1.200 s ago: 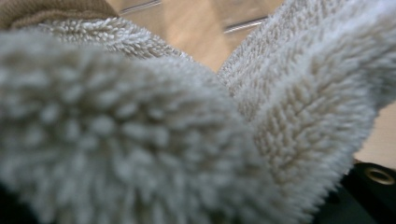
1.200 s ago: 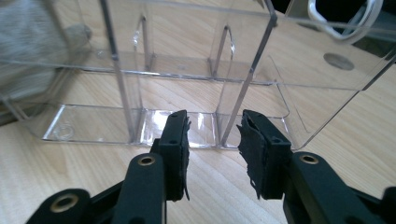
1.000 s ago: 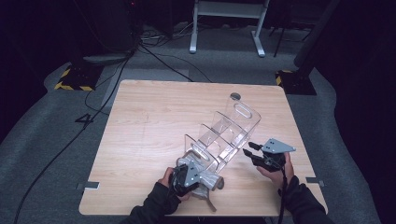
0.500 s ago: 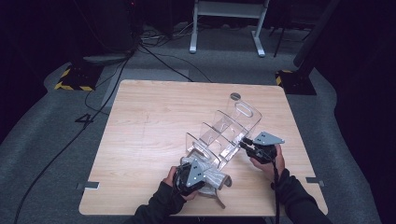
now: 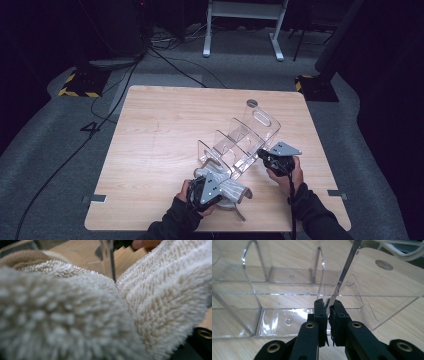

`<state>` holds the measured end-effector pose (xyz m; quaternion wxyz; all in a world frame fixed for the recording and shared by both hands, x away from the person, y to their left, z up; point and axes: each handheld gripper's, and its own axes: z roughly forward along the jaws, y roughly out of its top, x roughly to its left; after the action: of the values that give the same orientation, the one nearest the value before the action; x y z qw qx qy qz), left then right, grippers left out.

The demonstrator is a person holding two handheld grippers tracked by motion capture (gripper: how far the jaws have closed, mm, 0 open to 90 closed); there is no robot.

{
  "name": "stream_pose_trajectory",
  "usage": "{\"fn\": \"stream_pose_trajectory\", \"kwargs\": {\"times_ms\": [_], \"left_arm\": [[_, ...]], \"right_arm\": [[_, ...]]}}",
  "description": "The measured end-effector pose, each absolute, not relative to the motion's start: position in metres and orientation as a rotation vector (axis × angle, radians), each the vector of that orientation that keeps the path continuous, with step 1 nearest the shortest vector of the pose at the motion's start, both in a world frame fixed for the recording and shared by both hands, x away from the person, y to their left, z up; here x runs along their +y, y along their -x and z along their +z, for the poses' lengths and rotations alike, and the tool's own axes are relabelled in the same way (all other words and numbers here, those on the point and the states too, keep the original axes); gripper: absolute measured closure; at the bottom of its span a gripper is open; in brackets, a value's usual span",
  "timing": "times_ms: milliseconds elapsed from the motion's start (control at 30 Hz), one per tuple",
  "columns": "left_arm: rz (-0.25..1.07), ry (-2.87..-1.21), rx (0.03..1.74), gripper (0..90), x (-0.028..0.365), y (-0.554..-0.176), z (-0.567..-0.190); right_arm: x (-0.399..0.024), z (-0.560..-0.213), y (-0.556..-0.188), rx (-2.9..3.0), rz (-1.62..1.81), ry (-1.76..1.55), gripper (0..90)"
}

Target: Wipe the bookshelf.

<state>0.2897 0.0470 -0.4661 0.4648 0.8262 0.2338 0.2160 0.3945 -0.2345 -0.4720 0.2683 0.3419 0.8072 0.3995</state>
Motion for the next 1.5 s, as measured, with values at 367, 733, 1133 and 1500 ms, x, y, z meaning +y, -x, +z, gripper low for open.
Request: {"fn": "stream_pose_trajectory", "kwargs": {"times_ms": [367, 733, 1133, 1500], "left_arm": [[0.542, -2.122, 0.810, 72.6, 0.076, -0.320, -0.493], [0.590, -1.992, 0.763, 72.7, 0.076, -0.298, -0.453], [0.641, -1.917, 0.596, 72.4, 0.052, -0.290, -0.419], [0.612, -2.066, 0.632, 72.4, 0.047, -0.305, -0.454]], "right_arm": [[-0.215, -0.475, -0.377, 2.220, 1.018, -0.876, 85.0], [-0.238, -0.456, -0.360, 2.210, 1.082, -0.882, 68.7], [-0.276, -0.413, -0.356, 2.050, 1.193, -0.871, 54.6], [-0.280, -0.395, -0.385, 2.024, 1.180, -0.849, 47.7]]}}
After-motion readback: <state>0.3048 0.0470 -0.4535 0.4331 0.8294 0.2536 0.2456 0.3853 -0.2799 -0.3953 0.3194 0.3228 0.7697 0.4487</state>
